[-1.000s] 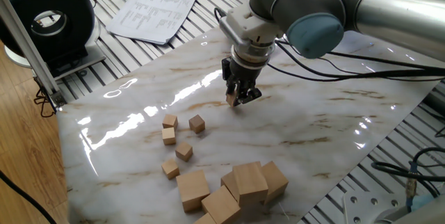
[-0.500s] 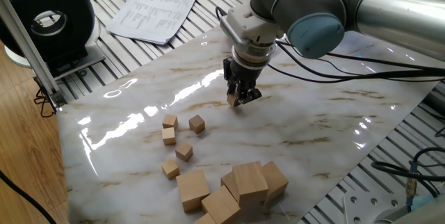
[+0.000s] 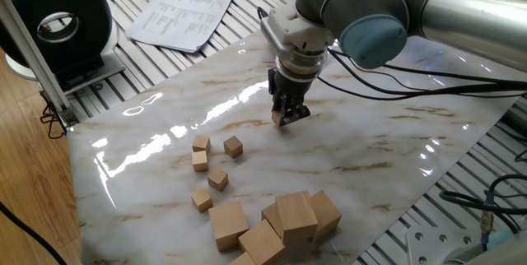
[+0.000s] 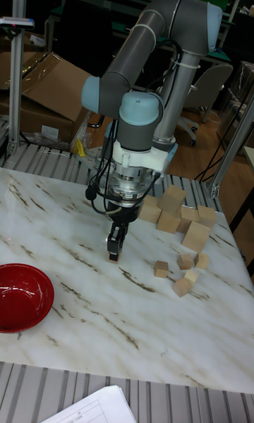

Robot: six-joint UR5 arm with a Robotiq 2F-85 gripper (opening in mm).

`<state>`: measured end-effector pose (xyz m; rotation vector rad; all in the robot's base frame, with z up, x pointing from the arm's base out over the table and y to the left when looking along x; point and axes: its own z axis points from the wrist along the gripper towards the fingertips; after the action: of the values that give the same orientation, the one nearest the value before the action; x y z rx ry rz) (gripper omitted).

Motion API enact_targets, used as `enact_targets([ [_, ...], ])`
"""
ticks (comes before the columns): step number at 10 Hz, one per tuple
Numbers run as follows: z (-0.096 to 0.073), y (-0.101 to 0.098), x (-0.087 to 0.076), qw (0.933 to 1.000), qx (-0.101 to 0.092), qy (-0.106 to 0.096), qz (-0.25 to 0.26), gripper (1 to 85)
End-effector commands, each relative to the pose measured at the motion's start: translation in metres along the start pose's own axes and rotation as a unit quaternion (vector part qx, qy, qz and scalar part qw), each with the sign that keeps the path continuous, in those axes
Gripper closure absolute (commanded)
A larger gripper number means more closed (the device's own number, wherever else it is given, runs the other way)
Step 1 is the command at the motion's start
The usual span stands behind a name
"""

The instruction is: Stack the blocks into a pyramid shape

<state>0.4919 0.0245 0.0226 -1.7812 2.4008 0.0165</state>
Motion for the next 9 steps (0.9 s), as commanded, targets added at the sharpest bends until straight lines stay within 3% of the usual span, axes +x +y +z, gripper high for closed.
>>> enact_targets([
  [1, -0.001, -0.001, -0.009, 0.9990, -0.001, -0.020, 0.040, 77.0],
  [6, 0.000, -0.001, 0.004, 0.9996, 0.000, -0.007, 0.027, 76.0],
  [9, -0.002, -0.001, 0.023, 1.0000, 0.002, 0.006, 0.005, 75.3],
])
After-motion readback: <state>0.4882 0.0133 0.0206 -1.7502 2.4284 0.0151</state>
